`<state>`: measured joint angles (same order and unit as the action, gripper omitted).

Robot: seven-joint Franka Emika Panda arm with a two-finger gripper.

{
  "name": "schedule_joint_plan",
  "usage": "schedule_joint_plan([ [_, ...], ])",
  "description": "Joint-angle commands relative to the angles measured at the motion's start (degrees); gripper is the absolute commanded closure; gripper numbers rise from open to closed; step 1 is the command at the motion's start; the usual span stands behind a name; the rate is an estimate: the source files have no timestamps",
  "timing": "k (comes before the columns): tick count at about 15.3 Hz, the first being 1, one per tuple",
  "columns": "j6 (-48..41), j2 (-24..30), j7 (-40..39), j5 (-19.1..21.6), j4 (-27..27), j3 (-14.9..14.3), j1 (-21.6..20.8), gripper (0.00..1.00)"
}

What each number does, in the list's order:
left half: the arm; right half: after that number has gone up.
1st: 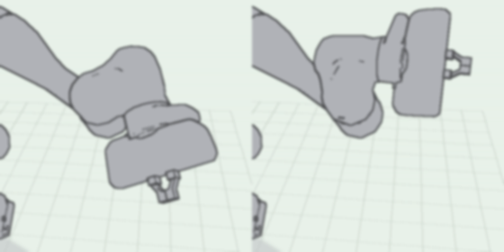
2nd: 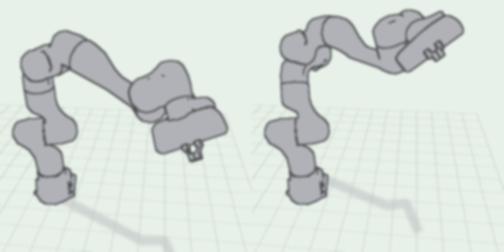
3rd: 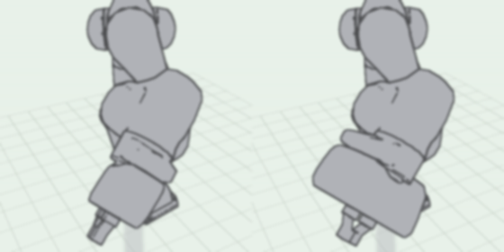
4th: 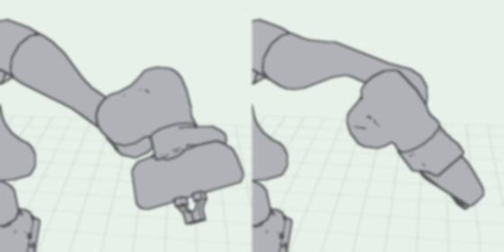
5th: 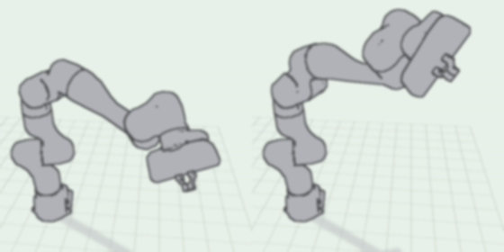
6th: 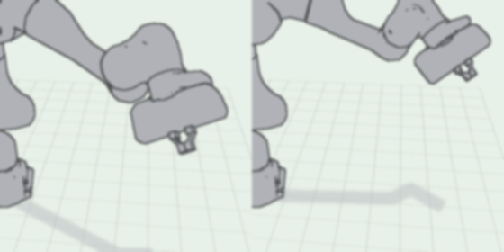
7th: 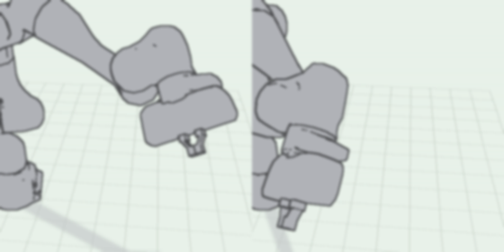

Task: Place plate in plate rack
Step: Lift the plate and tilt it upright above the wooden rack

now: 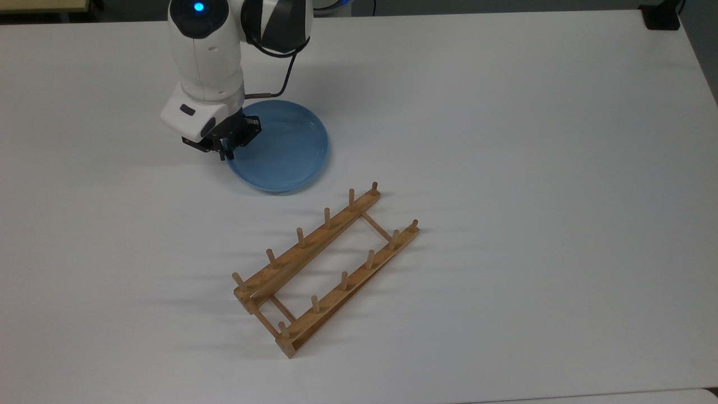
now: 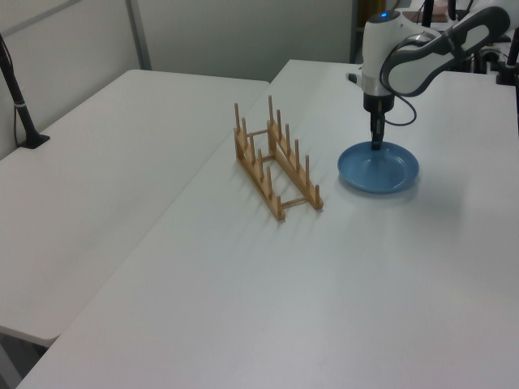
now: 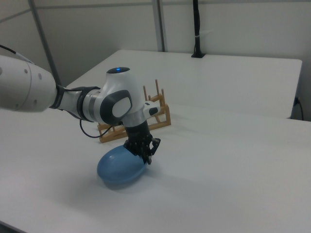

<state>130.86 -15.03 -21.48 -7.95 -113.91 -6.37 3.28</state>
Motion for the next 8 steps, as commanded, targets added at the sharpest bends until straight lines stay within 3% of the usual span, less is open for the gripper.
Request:
schedule_joint_plan([
  [1,0.2,3.1,-2.5,-1.6,-0.7,-0.3,-0.1,1.00],
  [5,-0.3,9.3,-8.8,-1.5,0.2,-0.2,2.5,1.00],
  [8,-4.8,11.2,-8.4,-0.1,7.5,-0.1,3.8,1.00],
])
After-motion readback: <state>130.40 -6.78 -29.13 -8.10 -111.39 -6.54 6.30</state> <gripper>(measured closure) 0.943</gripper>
